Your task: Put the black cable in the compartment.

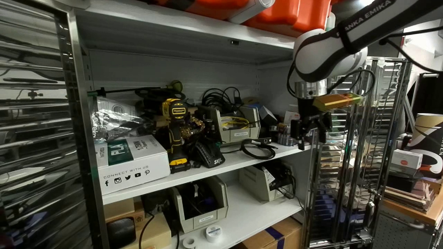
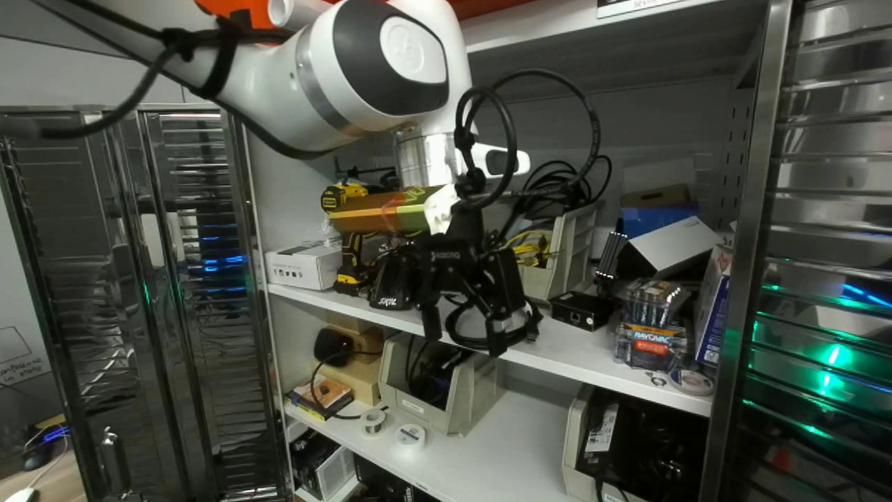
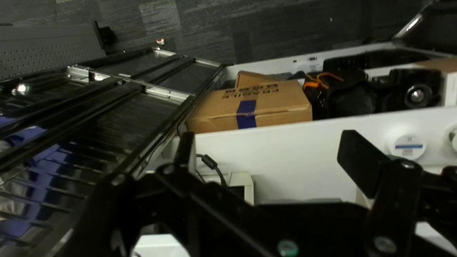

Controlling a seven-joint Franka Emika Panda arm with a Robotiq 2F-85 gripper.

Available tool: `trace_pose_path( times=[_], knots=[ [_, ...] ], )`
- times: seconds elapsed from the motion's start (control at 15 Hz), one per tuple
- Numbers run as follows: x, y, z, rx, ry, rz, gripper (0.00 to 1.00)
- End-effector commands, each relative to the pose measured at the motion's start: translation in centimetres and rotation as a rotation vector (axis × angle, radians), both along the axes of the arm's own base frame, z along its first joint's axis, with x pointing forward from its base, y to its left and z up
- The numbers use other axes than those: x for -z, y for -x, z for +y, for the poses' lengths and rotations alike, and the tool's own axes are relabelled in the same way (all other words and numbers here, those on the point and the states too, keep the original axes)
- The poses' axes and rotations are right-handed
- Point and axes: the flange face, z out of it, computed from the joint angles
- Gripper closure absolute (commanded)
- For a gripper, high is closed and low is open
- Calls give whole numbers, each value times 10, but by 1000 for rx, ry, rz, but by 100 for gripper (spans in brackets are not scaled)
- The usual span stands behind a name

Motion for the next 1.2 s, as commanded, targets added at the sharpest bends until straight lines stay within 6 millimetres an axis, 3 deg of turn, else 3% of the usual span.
trace_pose_path(
  times=[0.0, 0.27, 0.67, 0.93, 1.13],
  knots=[
    [-16, -63, 12, 110, -9, -83, 0],
    [-2, -105, 28, 190, -4, -114, 0],
    [27, -133, 37, 314, -32, -204, 0],
    [36, -142, 45, 338, -20, -246, 0],
    [47, -135, 42, 334, 4, -212, 0]
  ],
)
